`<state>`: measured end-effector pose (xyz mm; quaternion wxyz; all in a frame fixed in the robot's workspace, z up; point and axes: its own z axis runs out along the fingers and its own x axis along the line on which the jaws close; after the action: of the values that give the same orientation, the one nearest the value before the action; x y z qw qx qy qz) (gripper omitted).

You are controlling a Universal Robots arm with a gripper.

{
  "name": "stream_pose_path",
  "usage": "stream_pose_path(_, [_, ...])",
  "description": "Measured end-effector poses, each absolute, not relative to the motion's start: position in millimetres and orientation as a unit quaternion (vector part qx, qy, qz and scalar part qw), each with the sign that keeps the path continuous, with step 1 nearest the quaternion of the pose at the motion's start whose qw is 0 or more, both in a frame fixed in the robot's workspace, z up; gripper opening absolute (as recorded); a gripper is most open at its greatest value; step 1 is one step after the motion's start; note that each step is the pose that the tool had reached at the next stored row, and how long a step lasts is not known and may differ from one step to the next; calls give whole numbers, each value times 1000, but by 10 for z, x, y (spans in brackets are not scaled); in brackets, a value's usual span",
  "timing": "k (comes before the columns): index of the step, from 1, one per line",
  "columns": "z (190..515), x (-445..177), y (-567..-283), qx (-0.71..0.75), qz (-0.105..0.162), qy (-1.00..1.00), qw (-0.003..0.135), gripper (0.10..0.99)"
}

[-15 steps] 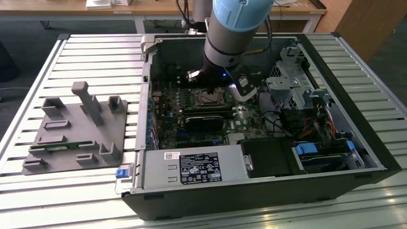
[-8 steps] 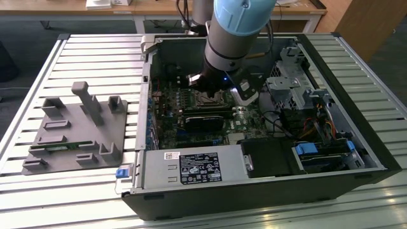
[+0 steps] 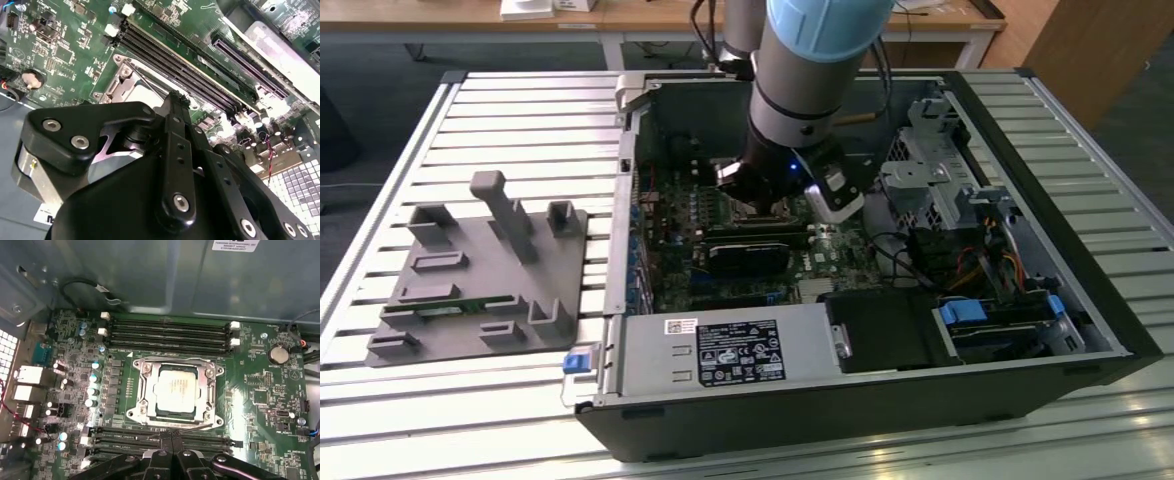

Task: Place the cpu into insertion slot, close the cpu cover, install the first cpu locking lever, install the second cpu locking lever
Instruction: 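Install the second cpu locking lever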

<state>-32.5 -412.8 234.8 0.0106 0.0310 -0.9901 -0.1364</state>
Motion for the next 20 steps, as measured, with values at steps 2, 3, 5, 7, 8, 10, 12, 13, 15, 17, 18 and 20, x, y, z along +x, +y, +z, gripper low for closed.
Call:
stream_pose_path(2, [2342, -377, -4128, 31, -137, -990, 11, 106])
stream_pose_path(3, [2339, -408, -4128, 31, -137, -990, 11, 106])
stream_pose_path(5, [2331, -459, -4127, 31, -138, -990, 11, 106])
stream_pose_path(7, [2312, -493, -4128, 31, -139, -990, 11, 106])
stream_pose_path(8, [2296, -504, -4128, 31, -140, -990, 11, 106])
stream_pose_path(10, [2259, -522, -4128, 32, -141, -990, 11, 106])
stream_pose_path(12, [2224, -537, -4128, 32, -141, -989, 11, 106])
stream_pose_path(13, [2209, -540, -4128, 32, -143, -989, 11, 106])
stream_pose_path(15, [2203, -542, -4132, 32, -153, -988, 10, 106])
stream_pose_path(17, [2199, -542, -4139, 32, -163, -986, 10, 106])
stream_pose_path(18, [2195, -544, -4143, 32, -165, -986, 10, 106])
stream_pose_path(20, [2184, -555, -4157, 32, -166, -986, 10, 106])
